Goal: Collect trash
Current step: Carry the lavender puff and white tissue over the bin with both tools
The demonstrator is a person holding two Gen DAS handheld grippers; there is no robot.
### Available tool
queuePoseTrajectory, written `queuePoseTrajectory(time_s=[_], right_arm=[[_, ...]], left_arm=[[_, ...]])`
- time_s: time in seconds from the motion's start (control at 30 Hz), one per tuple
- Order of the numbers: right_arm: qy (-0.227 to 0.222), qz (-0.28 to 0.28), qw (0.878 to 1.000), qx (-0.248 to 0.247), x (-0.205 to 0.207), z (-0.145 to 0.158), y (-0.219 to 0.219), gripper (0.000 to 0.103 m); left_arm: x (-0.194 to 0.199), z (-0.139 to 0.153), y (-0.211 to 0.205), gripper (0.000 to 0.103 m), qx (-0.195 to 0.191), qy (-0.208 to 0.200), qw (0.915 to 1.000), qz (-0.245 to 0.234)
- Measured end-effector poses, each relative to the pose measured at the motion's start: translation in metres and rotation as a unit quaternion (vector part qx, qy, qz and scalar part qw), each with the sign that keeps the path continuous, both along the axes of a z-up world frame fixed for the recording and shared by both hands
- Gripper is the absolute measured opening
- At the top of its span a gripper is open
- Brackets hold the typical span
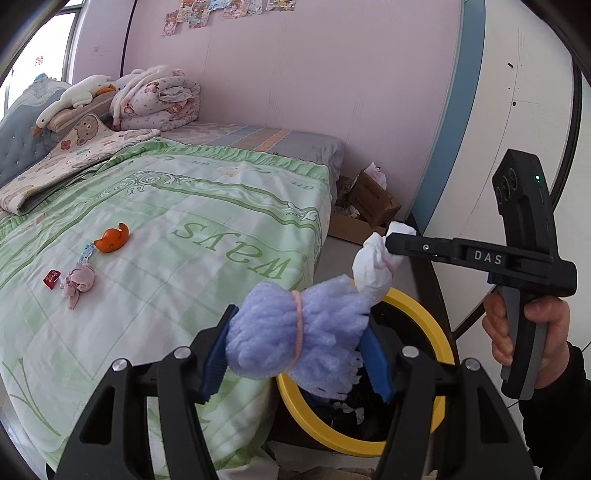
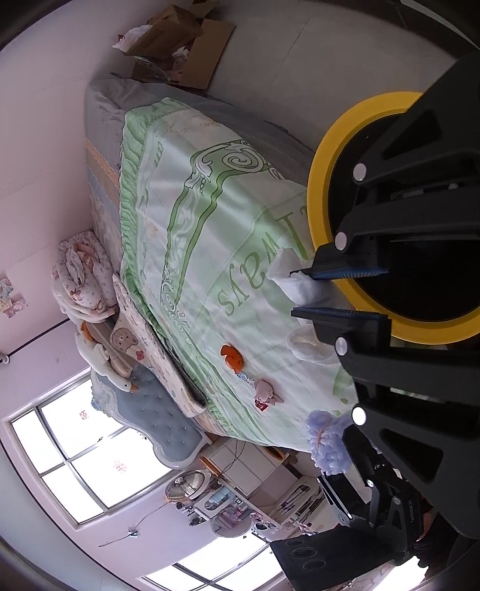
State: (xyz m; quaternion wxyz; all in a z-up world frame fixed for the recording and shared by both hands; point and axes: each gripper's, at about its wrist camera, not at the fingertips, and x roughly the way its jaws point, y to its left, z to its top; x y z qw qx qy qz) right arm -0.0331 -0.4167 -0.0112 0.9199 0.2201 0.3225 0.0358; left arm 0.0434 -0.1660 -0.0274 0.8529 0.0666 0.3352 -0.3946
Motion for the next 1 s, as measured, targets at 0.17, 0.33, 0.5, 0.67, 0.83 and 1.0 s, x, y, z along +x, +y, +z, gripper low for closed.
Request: queuePoseTrajectory(time_s=[0.17, 0.33, 0.5, 0.67, 0.83, 1.0], right_arm=[[0.007, -0.005, 1.0, -0.01, -0.01, -0.007, -0.006, 0.013], [0.022, -0.007, 1.0, -0.013, -0.016, -0.02, -0.012, 0.013], [0.035, -0.013, 0.999, -0.018, -0.02, -0.032, -0.017, 0.014], [0.047, -0.022, 0.999, -0.009, -0.022, -0.043, -0.024, 0.014], [0.049, -0.023, 0.998, -0.006, -0.024, -0.047, -0.026, 0.014], [0.055, -0.028, 0.998, -0.002, -0.024, -0.049, -0.029, 0.02]], left_arm=[[-0.004, -0.011, -0.014, 0.059, 0.007, 0.017, 0.9997, -0.016], [-0.006, -0.026, -0.025, 0.059, 0.016, 0.041, 0.9987, -0.027], [-0.008, -0.038, -0.035, 0.059, 0.024, 0.058, 0.9974, -0.035], [-0.012, -0.045, -0.042, 0.06, 0.034, 0.066, 0.9962, -0.047], [-0.019, -0.049, -0.046, 0.061, 0.036, 0.07, 0.9953, -0.056], [-0.017, -0.048, -0.041, 0.065, 0.023, 0.081, 0.995, -0.053]])
